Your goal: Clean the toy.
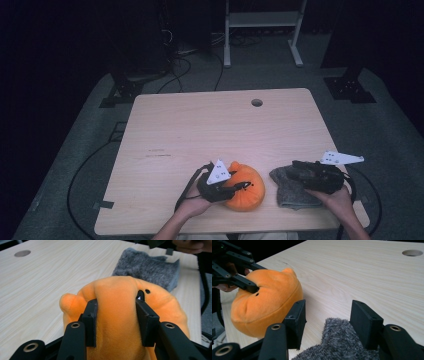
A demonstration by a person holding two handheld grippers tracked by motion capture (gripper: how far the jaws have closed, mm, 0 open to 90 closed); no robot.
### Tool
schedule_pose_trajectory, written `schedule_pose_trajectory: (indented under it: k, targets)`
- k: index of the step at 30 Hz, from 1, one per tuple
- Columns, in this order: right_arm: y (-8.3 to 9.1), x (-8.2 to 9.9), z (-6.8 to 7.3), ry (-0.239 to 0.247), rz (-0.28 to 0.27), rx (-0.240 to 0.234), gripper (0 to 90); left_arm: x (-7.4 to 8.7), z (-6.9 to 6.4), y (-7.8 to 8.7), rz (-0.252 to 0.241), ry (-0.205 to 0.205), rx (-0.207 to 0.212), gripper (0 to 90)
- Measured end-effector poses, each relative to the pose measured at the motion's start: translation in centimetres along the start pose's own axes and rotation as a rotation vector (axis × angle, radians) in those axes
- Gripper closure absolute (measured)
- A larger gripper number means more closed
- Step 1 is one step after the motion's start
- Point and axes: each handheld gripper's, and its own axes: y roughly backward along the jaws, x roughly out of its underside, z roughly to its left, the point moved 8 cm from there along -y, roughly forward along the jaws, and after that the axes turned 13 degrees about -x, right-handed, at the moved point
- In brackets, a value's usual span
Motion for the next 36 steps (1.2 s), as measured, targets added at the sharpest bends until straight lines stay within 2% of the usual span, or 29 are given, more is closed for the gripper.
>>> schedule_pose_trajectory:
  k: [4, 6, 10, 12, 16, 20, 24, 26, 29, 31, 33, 36]
  targets:
    - [-0.3, -0.6, 0.2, -0.007, -0.029, -0.014, 45.6, -0.4, 0.1, 0.3, -0.012, 0.008, -0.009, 59.2]
    - [-0.5, -0.7, 0.3, 0.004, -0.029, -0.02, 45.6, -0.5, 0.3, 0.4, -0.017, 0.012, -0.018, 59.2]
    - [-0.4, -0.7, 0.5, 0.009, -0.032, -0.023, 45.6, -0.9, 1.5, 0.4, -0.023, 0.04, -0.048, 59.2]
    - [-0.4, -0.7, 0.3, 0.002, -0.037, -0.025, 45.5, -1.2, 2.4, 0.2, -0.021, 0.061, -0.065, 59.1]
    - [-0.4, -0.5, 0.0, -0.006, -0.033, -0.016, 43.8, -2.4, 4.5, -0.7, -0.031, 0.069, -0.129, 58.9]
    - [-0.7, -0.3, -0.4, -0.017, -0.026, -0.012, 42.6, -3.6, 6.7, -2.1, -0.045, 0.069, -0.187, 58.3]
    - [-1.1, -0.3, -0.4, -0.008, -0.019, -0.016, 42.5, -4.1, 8.5, -3.8, -0.047, 0.099, -0.245, 57.8]
    - [-1.2, -0.3, -0.4, -0.009, -0.013, -0.017, 41.8, -3.8, 9.0, -4.6, -0.033, 0.111, -0.254, 57.0]
    - [-1.3, -0.2, -0.4, -0.003, -0.004, -0.007, 40.4, -2.7, 9.2, -5.9, 0.01, 0.123, -0.247, 54.7]
    - [-1.3, -0.2, -0.4, -0.002, -0.001, -0.005, 39.9, -2.7, 9.3, -5.9, -0.008, 0.152, -0.24, 53.1]
    - [-1.3, -0.3, -0.4, 0.001, -0.006, 0.0, 40.2, -2.7, 9.2, -5.8, -0.004, 0.138, -0.236, 45.5]
    - [-1.3, -0.4, -0.4, 0.009, -0.01, 0.004, 39.8, -2.9, 9.3, -5.2, 0.01, 0.143, -0.229, 31.3]
